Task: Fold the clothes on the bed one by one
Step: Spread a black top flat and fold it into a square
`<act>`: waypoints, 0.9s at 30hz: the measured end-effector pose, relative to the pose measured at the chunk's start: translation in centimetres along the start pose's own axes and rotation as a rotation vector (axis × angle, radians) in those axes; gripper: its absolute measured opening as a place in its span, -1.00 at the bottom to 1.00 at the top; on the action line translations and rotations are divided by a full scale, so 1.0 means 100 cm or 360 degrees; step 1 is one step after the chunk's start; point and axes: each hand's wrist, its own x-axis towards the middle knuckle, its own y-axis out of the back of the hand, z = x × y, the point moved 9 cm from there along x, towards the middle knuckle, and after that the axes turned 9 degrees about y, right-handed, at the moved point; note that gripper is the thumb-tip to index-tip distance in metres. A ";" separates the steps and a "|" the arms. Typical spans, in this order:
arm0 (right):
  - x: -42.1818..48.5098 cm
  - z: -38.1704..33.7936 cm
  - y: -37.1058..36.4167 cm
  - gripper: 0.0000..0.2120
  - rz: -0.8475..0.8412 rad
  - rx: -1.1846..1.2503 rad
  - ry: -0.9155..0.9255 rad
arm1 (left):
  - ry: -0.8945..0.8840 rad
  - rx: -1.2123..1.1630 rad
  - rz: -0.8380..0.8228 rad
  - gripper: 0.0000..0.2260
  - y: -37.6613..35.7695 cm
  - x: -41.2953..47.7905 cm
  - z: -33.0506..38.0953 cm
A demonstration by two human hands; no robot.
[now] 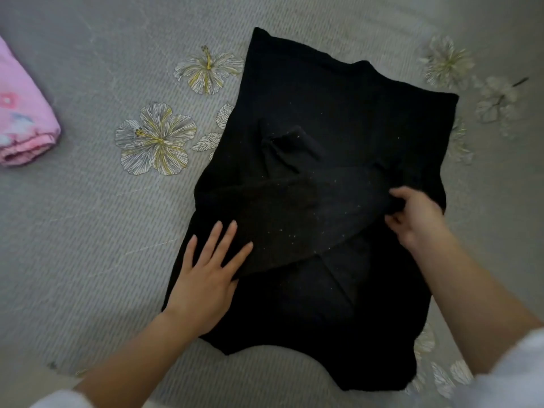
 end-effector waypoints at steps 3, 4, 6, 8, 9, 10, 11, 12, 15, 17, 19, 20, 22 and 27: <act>0.011 0.014 0.017 -0.42 0.0050 -0.0124 -0.0003 | -0.0013 0.0076 -0.0092 -0.46 -0.015 -0.003 -0.003; 0.014 0.007 0.020 -0.40 0.0075 -0.0109 0.0123 | -0.0005 0.0067 -0.0120 -0.46 -0.015 -0.003 -0.005; 0.015 -0.005 0.025 -0.40 0.0134 -0.0167 0.0333 | -0.0025 0.0011 -0.0201 -0.44 -0.015 -0.005 -0.005; 0.012 -0.009 0.031 -0.32 0.0241 -0.0522 0.0437 | -0.0040 -0.0098 -0.0209 -0.38 -0.009 -0.005 -0.003; 0.007 -0.012 0.032 -0.27 0.0286 -0.0865 0.0525 | -0.0040 -0.0155 -0.0149 -0.35 -0.001 -0.004 0.000; -0.002 -0.018 0.026 -0.23 0.0300 -0.1211 0.0704 | -0.0043 -0.0217 -0.0053 -0.36 0.008 0.000 0.004; -0.015 -0.025 0.013 -0.22 0.0255 -0.1481 0.0976 | -0.0042 -0.0261 0.0050 -0.39 0.016 0.006 0.007; -0.027 -0.026 -0.006 -0.23 0.0114 -0.1675 0.1253 | -0.0022 -0.0278 0.0144 -0.41 0.023 0.013 0.009; -0.040 0.019 -0.049 -0.28 -0.0562 -0.2210 0.1384 | 0.0111 -0.0216 0.0087 -0.38 0.015 0.037 0.005; -0.038 0.047 -0.049 -0.29 -0.0787 -0.2368 0.1180 | 0.0195 -0.0113 -0.0100 -0.35 -0.003 0.046 -0.002; -0.047 0.038 -0.043 -0.31 -0.0722 -0.2213 0.1308 | 0.0177 -0.0097 -0.0152 -0.34 -0.007 0.047 -0.002; -0.058 0.029 -0.036 -0.32 -0.0662 -0.2105 0.1420 | 0.0121 -0.0122 -0.0117 -0.35 -0.002 0.043 0.001; -0.086 0.021 -0.013 -0.33 -0.0603 -0.1962 0.1570 | -0.0059 -0.0157 -0.0018 -0.37 0.010 0.027 0.009; -0.147 0.065 0.061 -0.29 -0.0775 -0.2099 0.1519 | -0.0415 -0.0101 -0.0099 -0.31 0.004 -0.034 0.009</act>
